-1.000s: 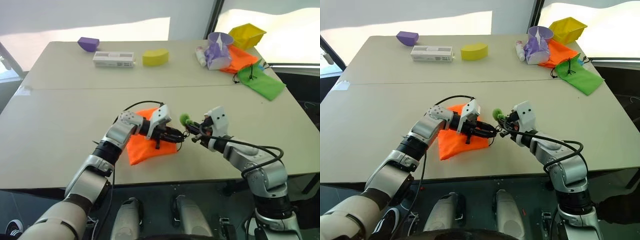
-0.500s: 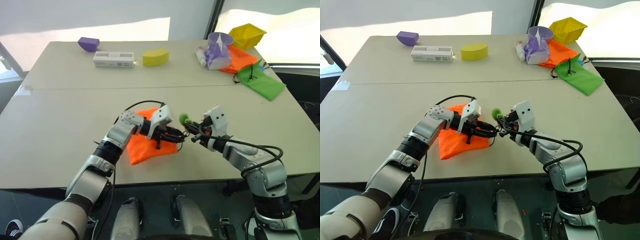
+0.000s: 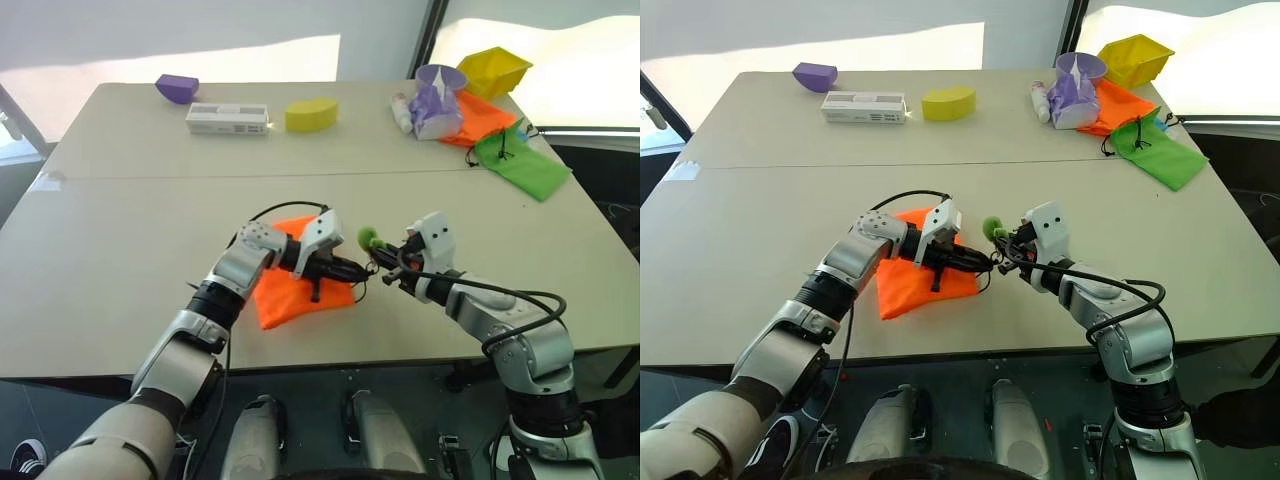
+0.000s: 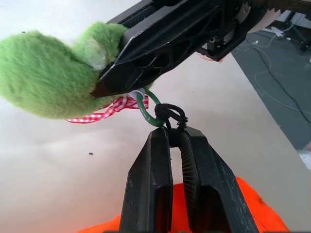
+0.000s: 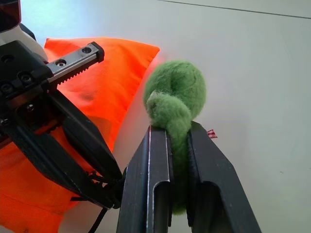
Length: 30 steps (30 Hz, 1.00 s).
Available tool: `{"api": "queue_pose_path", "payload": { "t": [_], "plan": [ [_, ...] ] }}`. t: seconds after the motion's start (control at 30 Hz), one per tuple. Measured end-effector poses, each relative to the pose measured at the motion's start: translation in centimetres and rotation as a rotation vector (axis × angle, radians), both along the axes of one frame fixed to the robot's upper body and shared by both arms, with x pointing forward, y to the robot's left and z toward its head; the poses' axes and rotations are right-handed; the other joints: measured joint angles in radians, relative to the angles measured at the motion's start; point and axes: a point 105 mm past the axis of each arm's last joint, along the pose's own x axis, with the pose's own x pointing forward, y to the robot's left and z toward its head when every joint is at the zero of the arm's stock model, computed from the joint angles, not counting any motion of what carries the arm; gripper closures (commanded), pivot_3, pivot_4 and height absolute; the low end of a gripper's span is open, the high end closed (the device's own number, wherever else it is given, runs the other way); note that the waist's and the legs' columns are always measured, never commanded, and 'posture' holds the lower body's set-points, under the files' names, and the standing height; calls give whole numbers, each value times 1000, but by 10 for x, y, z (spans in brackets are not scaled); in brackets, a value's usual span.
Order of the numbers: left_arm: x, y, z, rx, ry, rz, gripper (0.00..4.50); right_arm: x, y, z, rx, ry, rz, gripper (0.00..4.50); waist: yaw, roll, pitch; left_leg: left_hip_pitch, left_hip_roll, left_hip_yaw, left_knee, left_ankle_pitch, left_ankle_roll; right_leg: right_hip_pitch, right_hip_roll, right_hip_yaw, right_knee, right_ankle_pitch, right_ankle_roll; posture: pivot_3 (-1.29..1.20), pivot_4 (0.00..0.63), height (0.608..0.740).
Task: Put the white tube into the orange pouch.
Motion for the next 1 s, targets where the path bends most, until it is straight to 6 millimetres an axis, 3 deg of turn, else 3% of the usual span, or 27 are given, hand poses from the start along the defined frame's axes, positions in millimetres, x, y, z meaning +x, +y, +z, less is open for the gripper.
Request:
{"api": "queue_pose_path", "payload": {
  "t": [0.17,0.3,0.6,0.77,1.0],
  "plan": [
    [-7,8,-3,39,26,-29,4471,6,-3,8,22,-28,-37,4500,-3,0,0,0,0,0,0,0,0,-1,0,0,0,0,0,0,150,740],
    [-13,17,5,79,41,-66,4471,21,-19,28,49,-101,-131,4500,-2,0,0,0,0,0,0,0,0,-1,0,0,2,0,0,0,150,740],
    [-23,44,27,163,-49,-154,4471,48,-63,38,92,-159,-386,4500,-1,0,0,0,0,0,0,0,0,-2,0,0,4,0,0,0,150,740],
    [-30,63,31,212,-81,-191,4471,55,-78,32,80,-152,-470,4500,-6,0,0,0,0,0,0,0,0,-3,0,1,5,-1,0,0,150,740],
    [-30,62,26,202,-81,-184,4471,57,-80,26,57,-135,-484,4500,-4,0,0,0,0,0,1,0,0,-3,0,1,6,-1,0,0,150,740]
  ]
}}
